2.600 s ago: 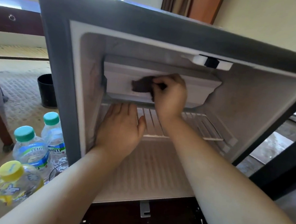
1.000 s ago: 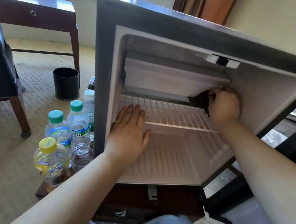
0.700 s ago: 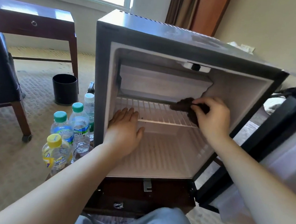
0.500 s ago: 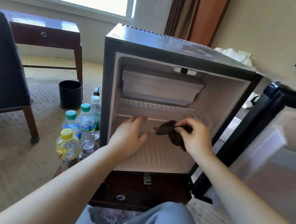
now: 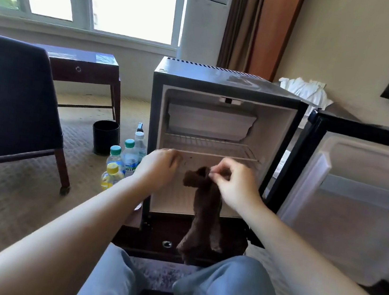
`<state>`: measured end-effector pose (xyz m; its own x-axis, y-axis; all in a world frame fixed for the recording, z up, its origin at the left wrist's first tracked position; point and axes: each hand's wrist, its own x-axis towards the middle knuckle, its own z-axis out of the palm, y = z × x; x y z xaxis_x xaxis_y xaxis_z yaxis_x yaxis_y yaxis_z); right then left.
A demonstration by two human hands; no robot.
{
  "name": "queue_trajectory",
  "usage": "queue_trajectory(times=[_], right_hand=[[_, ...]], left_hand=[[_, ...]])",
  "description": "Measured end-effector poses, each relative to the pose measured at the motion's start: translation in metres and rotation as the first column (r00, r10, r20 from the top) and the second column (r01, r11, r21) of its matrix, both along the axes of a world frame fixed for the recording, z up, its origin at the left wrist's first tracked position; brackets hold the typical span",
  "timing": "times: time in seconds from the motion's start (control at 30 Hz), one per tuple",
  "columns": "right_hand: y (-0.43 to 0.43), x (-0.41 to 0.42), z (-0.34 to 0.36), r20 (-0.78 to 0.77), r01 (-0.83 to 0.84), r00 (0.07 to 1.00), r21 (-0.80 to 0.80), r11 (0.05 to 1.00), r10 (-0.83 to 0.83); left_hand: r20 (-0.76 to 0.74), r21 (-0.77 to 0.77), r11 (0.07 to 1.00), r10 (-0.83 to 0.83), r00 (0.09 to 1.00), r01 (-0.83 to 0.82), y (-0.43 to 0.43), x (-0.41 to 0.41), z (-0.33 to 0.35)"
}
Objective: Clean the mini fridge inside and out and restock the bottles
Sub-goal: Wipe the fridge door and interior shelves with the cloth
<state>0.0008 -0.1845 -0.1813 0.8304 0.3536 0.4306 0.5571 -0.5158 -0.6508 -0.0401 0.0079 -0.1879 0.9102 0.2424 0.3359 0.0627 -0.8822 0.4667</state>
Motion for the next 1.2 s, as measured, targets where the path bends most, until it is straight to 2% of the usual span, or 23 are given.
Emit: queue_trajectory(times=[0.03, 0.13, 0.17, 0.23, 0.3, 0.33, 0.4, 0.5, 0.57, 0.6, 0.67, 0.7, 0.77, 0.87, 0.97, 1.07, 1.13, 1.2], right_hand=[[0.001, -0.006, 0.0, 0.036, -0.02, 0.999, -0.04, 0.999, 0.021], [-0.002, -0.012, 0.003, 0.196, 0.005, 0.981, 0.014, 1.0, -0.007], [-0.001, -0.013, 0.007, 0.21, -0.008, 0.978, -0.035, 0.999, 0.016], [0.0, -0.013, 0.008, 0.208, -0.013, 0.978, -0.099, 0.995, 0.033], [0.0, -0.008, 0.012, 0.226, 0.039, 0.973, 0.02, 0.999, -0.042], [0.001, -0.007, 0.014, 0.201, 0.052, 0.978, 0.022, 0.998, -0.055], [0.003, -0.006, 0.016, 0.142, 0.048, 0.989, -0.049, 0.998, -0.04], [0.004, -0.004, 0.022, 0.166, 0.072, 0.982, 0.095, 0.993, -0.087], [0.006, -0.009, 0.026, 0.158, 0.023, 0.987, 0.001, 1.0, -0.023], [0.007, -0.011, 0.027, 0.173, 0.017, 0.985, 0.005, 1.0, -0.017], [0.006, -0.012, 0.029, 0.214, 0.017, 0.976, 0.149, 0.989, -0.049], [0.006, -0.014, 0.031, 0.207, 0.002, 0.978, 0.16, 0.987, -0.035], [0.007, -0.016, 0.031, 0.167, -0.024, 0.986, 0.057, 0.998, 0.014], [0.003, -0.013, 0.03, 0.188, 0.008, 0.981, 0.204, 0.979, -0.047], [0.003, -0.016, 0.034, 0.135, -0.041, 0.991, 0.13, 0.991, 0.023], [0.004, -0.013, 0.038, 0.093, -0.077, 0.994, 0.243, 0.967, 0.056], [0.006, -0.013, 0.038, -0.023, -0.169, 0.984, 0.163, 0.972, 0.175], [0.005, -0.007, 0.036, -0.046, -0.197, 0.976, 0.212, 0.957, 0.211]], left_hand=[[0.0, 0.001, 1.0, 0.01, 1.0, -0.01, 0.0, -0.004, 0.003], [-0.013, 0.006, 1.0, 0.012, 1.0, -0.012, 0.001, -0.014, 0.01], [-0.017, 0.006, 1.0, 0.004, 1.0, -0.004, 0.001, -0.016, 0.011], [-0.033, 0.015, 1.0, -0.015, 0.999, 0.015, 0.0, -0.021, 0.013], [-0.03, 0.019, 0.999, -0.026, 0.999, 0.027, 0.0, -0.024, 0.015], [-0.027, 0.015, 0.999, -0.032, 0.999, 0.032, 0.0, -0.026, 0.015], [-0.035, 0.002, 0.999, -0.044, 0.998, 0.044, -0.001, -0.028, 0.016], [-0.01, -0.03, 0.996, -0.084, 0.996, 0.083, -0.001, -0.029, 0.017], [0.011, -0.065, 0.991, -0.119, 0.993, 0.119, -0.003, -0.032, 0.021], [0.016, -0.085, 0.986, -0.141, 0.99, 0.142, -0.006, -0.033, 0.023], [0.038, -0.122, 0.975, -0.185, 0.982, 0.189, -0.01, -0.033, 0.024], [0.052, -0.13, 0.969, -0.203, 0.978, 0.208, -0.013, -0.034, 0.025], [0.072, -0.125, 0.963, -0.23, 0.97, 0.238, -0.017, -0.034, 0.023], [0.089, -0.127, 0.959, -0.244, 0.966, 0.254, -0.02, -0.03, 0.022], [0.098, -0.129, 0.964, -0.221, 0.97, 0.233, -0.021, -0.027, 0.022], [0.097, -0.123, 0.965, -0.222, 0.97, 0.233, -0.02, -0.025, 0.022], [0.119, -0.125, 0.958, -0.245, 0.962, 0.259, -0.019, -0.024, 0.021], [0.114, -0.093, 0.963, -0.244, 0.963, 0.254, -0.02, -0.021, 0.019]])
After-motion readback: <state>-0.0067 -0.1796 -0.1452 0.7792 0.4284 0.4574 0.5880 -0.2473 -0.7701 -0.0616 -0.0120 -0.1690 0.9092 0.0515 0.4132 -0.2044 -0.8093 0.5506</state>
